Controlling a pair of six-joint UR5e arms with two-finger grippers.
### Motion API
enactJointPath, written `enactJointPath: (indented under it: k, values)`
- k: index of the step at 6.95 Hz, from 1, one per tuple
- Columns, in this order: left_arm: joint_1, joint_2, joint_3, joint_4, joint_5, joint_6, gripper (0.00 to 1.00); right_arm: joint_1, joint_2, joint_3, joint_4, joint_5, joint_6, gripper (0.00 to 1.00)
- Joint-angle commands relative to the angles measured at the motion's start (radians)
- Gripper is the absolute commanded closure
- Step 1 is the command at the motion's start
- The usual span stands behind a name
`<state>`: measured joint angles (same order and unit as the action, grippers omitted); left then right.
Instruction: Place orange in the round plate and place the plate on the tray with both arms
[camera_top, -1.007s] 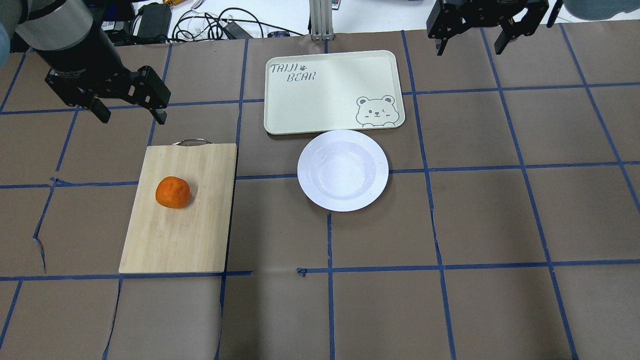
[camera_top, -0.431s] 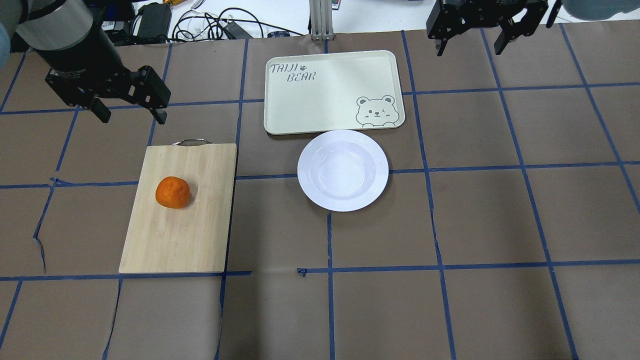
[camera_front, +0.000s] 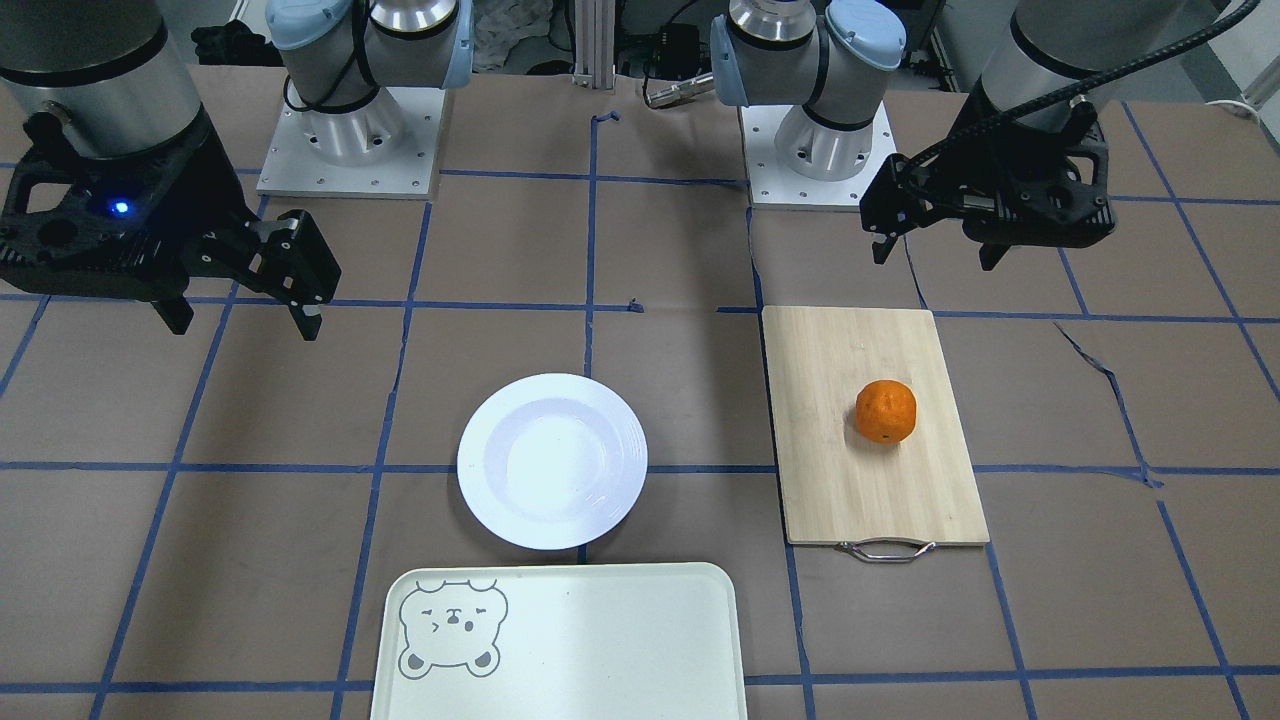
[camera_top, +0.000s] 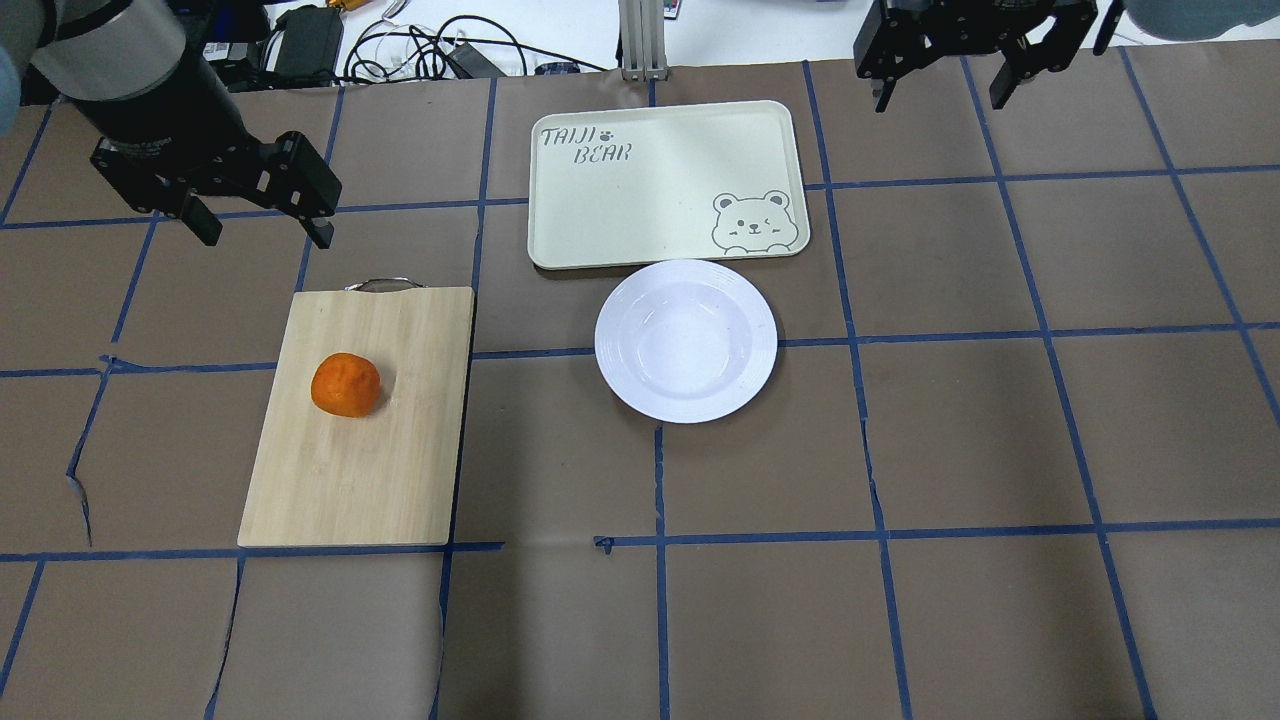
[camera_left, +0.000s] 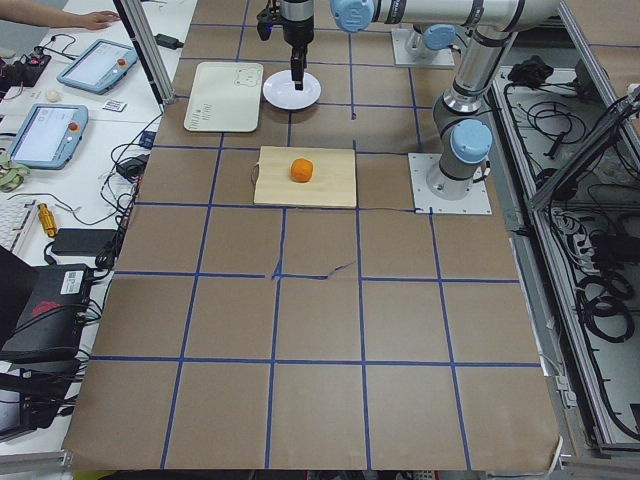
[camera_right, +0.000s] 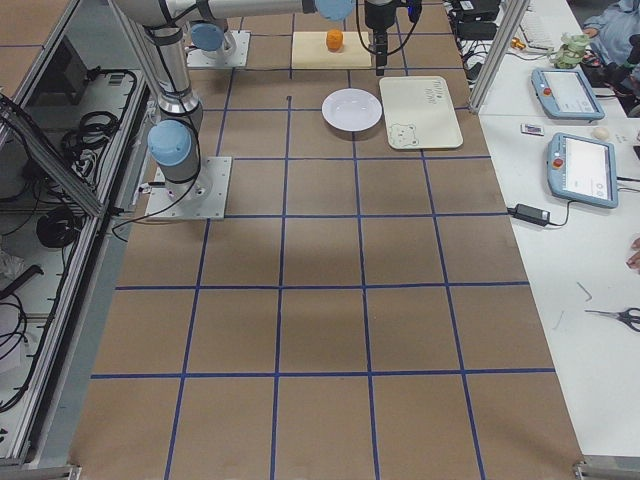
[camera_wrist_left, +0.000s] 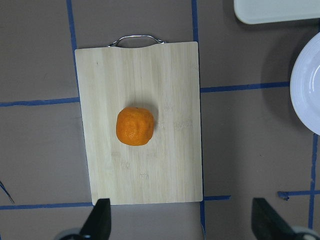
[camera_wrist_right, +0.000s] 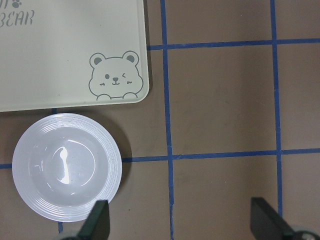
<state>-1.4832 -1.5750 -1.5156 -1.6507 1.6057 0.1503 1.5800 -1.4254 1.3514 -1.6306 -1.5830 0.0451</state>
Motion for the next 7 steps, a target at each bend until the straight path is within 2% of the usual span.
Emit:
enactJointPath:
  k: [1,7]
  values:
    - [0.010,-0.006,0.000,-0.018,0.003,0.000,0.00,0.000,0.000,0.000,0.000,0.001,-0.001,0.00]
    - [0.035,-0.017,0.000,-0.011,0.007,0.000,0.00,0.000,-0.003,0.000,-0.002,0.017,-0.002,0.00]
